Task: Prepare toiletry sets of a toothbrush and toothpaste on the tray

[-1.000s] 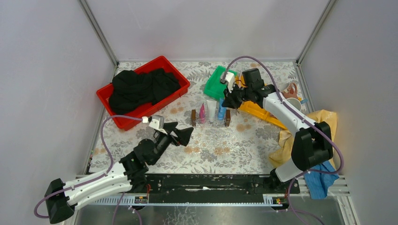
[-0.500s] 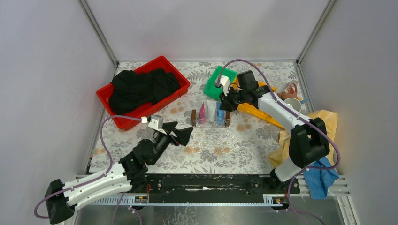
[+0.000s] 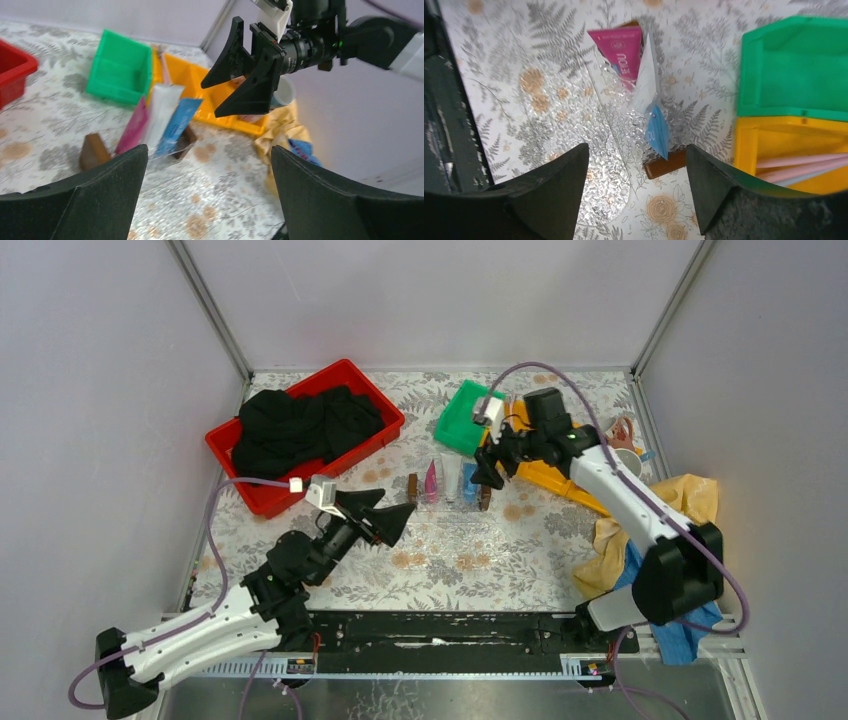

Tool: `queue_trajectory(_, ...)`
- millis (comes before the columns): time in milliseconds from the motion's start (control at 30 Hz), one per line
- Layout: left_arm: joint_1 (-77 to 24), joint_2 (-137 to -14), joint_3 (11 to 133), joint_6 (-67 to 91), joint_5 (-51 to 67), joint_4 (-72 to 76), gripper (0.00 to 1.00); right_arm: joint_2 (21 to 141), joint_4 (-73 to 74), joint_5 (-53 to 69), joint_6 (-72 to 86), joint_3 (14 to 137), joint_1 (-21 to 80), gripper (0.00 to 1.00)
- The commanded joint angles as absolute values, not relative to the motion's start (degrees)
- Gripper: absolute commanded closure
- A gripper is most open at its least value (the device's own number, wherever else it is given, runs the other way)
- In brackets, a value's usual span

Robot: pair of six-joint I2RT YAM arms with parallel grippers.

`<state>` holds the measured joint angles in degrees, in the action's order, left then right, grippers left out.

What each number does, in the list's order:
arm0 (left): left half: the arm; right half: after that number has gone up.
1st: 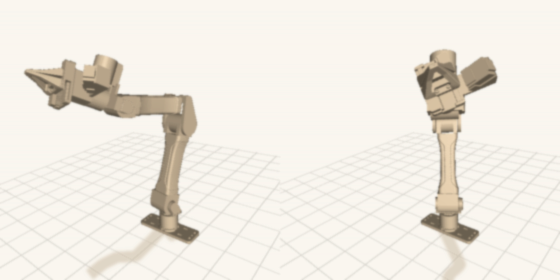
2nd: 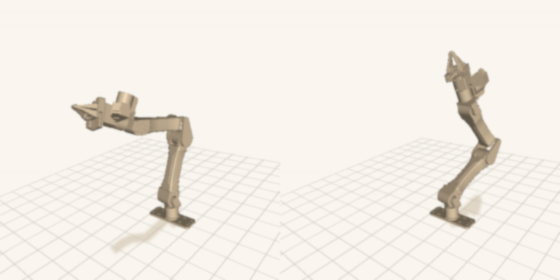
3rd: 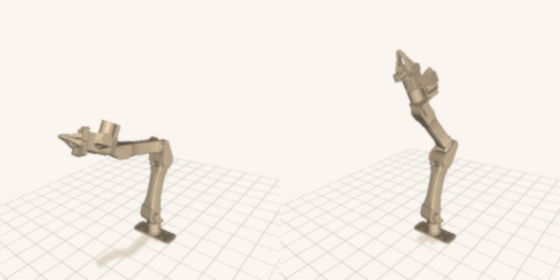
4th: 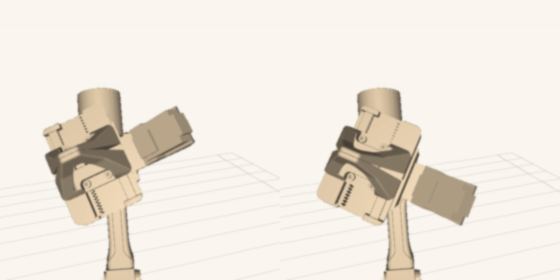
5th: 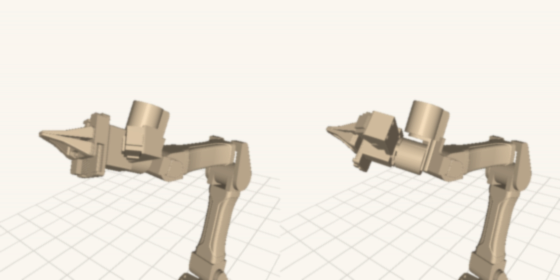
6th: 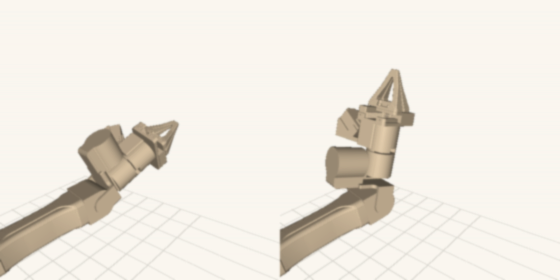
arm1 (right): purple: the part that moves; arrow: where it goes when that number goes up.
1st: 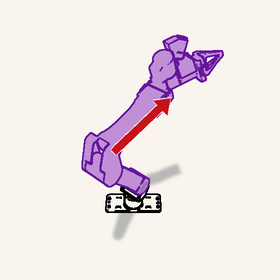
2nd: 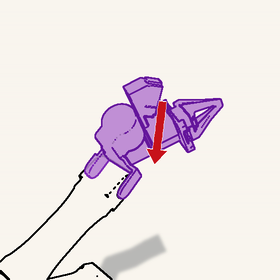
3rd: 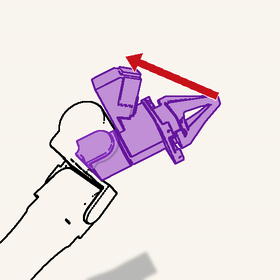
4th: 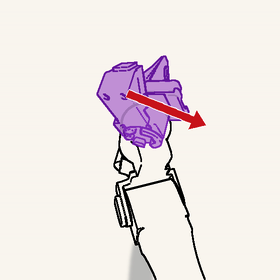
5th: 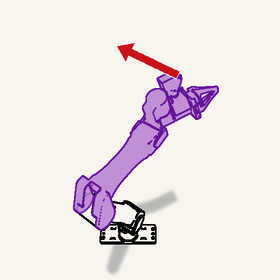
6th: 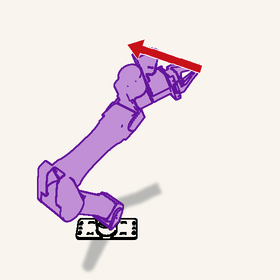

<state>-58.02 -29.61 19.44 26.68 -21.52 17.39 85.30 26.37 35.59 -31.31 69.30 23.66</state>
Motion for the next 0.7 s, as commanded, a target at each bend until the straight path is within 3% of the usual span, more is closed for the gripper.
queue_trajectory(0, -57.73, -29.02, 23.95, 29.63, -15.46, 20.56, 0.0, 78.04, 25.66, 46.73, -28.24, 69.2, 17.98, 0.22)
queue_trajectory(167, -57.65, -32.43, 30.78, 27.38, -12.57, 19.72, 0.0, 77.66, 19.75, 56.29, -17.66, 68.79, 9.52, 0.22)
queue_trajectory(367, -53.5, -42.75, 47.71, 18.37, -8.33, 4.65, 0.0, 83.96, 17.11, 50.85, -7.67, 74.92, 6.35, 0.22)
queue_trajectory(500, -38.29, -50.26, 56.59, 19.4, 8.71, -1.1, 0.0, 90.04, 20.94, 41.29, -8.7, 81.38, 6.33, 0.28)
queue_trajectory(667, -17.43, -56.53, 55.8, 27.74, 30.17, 4.51, 0.0, 95.81, 23.24, 32.65, -9.84, 86.59, 6.33, 0.31)
